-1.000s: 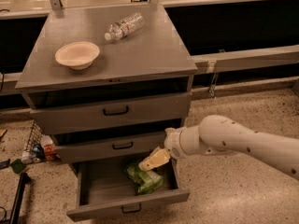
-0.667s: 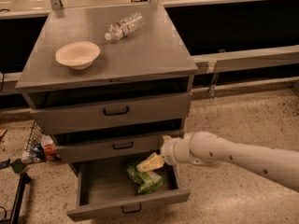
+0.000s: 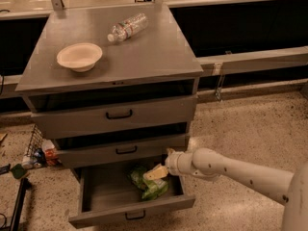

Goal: Pick green rice chip bag from bottom drawer and place on counter

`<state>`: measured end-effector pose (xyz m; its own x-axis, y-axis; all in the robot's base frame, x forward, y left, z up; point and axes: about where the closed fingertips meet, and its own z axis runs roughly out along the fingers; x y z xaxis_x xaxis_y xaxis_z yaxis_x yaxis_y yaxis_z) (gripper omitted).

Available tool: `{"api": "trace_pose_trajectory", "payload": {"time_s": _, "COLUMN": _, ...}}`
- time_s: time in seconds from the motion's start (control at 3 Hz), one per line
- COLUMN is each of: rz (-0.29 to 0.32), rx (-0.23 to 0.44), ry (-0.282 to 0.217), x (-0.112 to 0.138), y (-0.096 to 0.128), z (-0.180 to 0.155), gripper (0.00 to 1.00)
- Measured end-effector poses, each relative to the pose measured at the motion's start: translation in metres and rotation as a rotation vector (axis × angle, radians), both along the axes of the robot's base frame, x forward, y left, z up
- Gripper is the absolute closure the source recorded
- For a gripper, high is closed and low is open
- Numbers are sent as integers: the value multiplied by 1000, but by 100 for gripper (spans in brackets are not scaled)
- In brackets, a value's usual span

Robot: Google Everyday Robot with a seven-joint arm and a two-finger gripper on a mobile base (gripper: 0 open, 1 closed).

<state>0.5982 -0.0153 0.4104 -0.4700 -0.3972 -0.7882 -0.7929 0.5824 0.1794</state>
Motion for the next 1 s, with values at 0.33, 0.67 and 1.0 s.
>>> {"api": "trace_pose_trajectory", "payload": {"time_s": 0.33, "rz": -12, "rx": 11, "ry": 8, "x": 4, "y": -1, "z": -9, "gripper": 0}}
{"api": "trace_pose_trajectory", "payload": {"time_s": 0.67, "rz": -48, "rx": 46, "ry": 43, "x": 8, "y": 12, "z": -46, "gripper": 0}}
{"api": "trace_pose_trajectory", "payload": {"time_s": 1.0, "rz": -71, "rx": 76, "ry": 86, "x": 9, "y": 33, "z": -100, "gripper": 0}}
